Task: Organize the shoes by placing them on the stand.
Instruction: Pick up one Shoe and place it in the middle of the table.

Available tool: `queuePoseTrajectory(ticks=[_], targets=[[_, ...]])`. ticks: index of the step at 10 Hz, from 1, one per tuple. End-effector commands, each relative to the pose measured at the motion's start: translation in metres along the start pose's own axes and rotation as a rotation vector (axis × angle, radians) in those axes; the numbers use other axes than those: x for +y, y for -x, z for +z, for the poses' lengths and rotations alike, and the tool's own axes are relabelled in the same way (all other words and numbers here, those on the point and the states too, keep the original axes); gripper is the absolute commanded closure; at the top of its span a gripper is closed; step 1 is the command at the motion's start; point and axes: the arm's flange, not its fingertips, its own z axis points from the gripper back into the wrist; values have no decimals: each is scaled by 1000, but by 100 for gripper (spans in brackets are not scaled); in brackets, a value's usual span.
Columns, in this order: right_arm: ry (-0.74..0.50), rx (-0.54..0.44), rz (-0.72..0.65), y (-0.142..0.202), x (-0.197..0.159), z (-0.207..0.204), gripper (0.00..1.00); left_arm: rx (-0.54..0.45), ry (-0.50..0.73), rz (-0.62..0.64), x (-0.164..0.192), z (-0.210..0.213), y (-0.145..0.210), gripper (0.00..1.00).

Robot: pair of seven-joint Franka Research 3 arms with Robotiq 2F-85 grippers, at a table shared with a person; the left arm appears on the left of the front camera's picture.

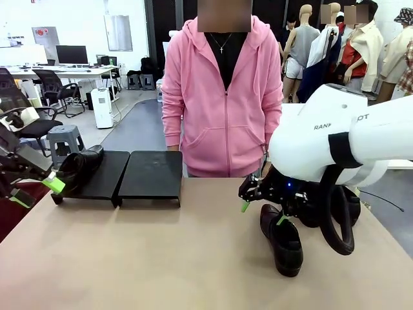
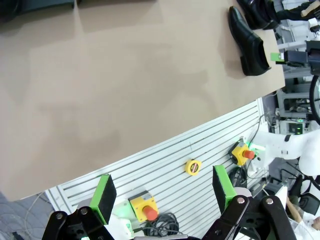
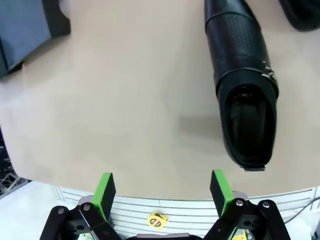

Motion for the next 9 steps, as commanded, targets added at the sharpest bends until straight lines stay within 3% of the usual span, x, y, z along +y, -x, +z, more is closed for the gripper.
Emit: queuePoseTrajectory(ticks=[1, 2, 5, 9], targets=[[72, -24, 66, -16, -3, -21, 0, 2, 8, -12, 3, 2, 1, 0], [125, 4, 135, -20, -4, -31, 0, 2, 8, -12, 3, 2, 1, 0], [271, 36, 161, -29, -8, -70, 0, 2, 8, -12, 3, 2, 1, 0], [228, 75, 121, -38, -26, -125, 0, 2, 8, -12, 3, 2, 1, 0]])
